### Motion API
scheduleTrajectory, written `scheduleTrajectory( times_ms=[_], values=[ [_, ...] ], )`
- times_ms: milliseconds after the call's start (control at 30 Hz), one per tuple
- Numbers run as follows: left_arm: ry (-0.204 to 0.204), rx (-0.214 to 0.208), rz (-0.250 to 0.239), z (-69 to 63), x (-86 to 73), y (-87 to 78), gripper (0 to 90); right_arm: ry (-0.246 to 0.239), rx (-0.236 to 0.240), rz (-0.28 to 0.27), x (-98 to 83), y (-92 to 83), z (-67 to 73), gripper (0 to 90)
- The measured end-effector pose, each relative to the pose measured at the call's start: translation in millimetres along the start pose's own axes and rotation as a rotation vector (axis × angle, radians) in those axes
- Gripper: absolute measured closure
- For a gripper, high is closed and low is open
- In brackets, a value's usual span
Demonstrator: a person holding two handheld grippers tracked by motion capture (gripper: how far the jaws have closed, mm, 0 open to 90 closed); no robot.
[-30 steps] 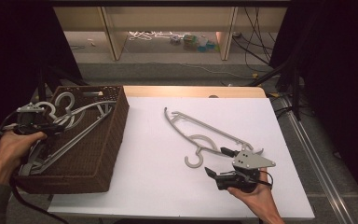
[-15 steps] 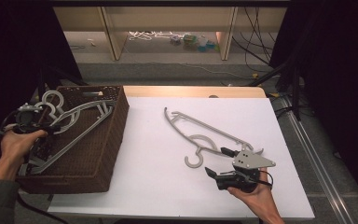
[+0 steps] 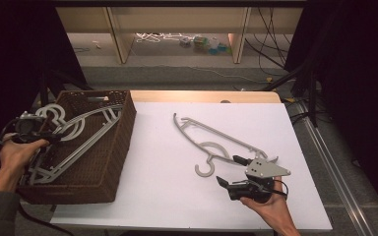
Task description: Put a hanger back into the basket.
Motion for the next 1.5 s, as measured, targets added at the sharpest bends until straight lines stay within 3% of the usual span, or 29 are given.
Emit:
scheduleTrajectory(
  times_ms=[200, 267, 333, 500, 633, 667, 700, 1033, 1300, 1433, 1500],
  values=[
    [-0.043, 0.003, -0.073, -4.3, 4.3, -19.2, 46.5, -0.003, -0.004, -0.004, -0.1, 1.0, 0.5, 17.1],
    [-0.076, 0.006, -0.104, -8.1, 6.1, -27.7, 43.0, -0.002, -0.004, -0.003, 0.0, 0.7, 0.4, 17.1],
    [-0.112, -0.009, -0.142, -12.3, 8.0, -36.7, 39.9, -0.002, -0.002, 0.000, 0.0, 0.5, 0.1, 17.1],
    [-0.148, -0.057, -0.229, -31.8, 11.3, -61.3, 34.0, 0.003, -0.002, -0.001, -0.1, 0.4, 0.1, 17.1],
    [-0.142, -0.109, -0.284, -57.2, 10.2, -80.0, 30.6, 0.002, -0.006, -0.002, -0.2, 0.4, -0.3, 17.0],
    [-0.142, -0.109, -0.284, -57.2, 10.2, -80.0, 29.3, -0.001, -0.007, -0.002, -0.3, 0.3, -0.4, 17.0],
    [-0.137, -0.136, -0.309, -70.8, 8.9, -87.7, 28.3, -0.002, -0.011, -0.004, -0.5, 0.3, -0.5, 17.0],
    [-0.098, -0.282, -0.416, -135.6, -1.6, -111.9, 22.0, 0.001, -0.015, 0.001, -2.0, 1.1, -2.0, 17.0],
    [-0.083, -0.380, -0.469, -180.5, -12.6, -105.7, 19.4, 0.019, -0.014, 0.000, -3.8, 0.4, -4.0, 17.0],
    [-0.068, -0.413, -0.503, -196.9, -19.4, -97.5, 18.5, 0.004, -0.027, -0.021, -5.3, 1.1, -7.5, 17.0],
    [-0.062, -0.420, -0.514, -202.4, -23.7, -91.8, 18.5, 0.025, -0.020, -0.013, -7.0, 1.4, -6.9, 16.9]
  ],
)
Point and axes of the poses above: each handheld gripper's, and its own axes: y roughly forward along the jaws, x roughly out of its top, z roughly to its left, the point moved 2 cm from there along y, roughly forward along the jaws, and after that the axes turned 6 degrees about x, right-handed, at the moved point
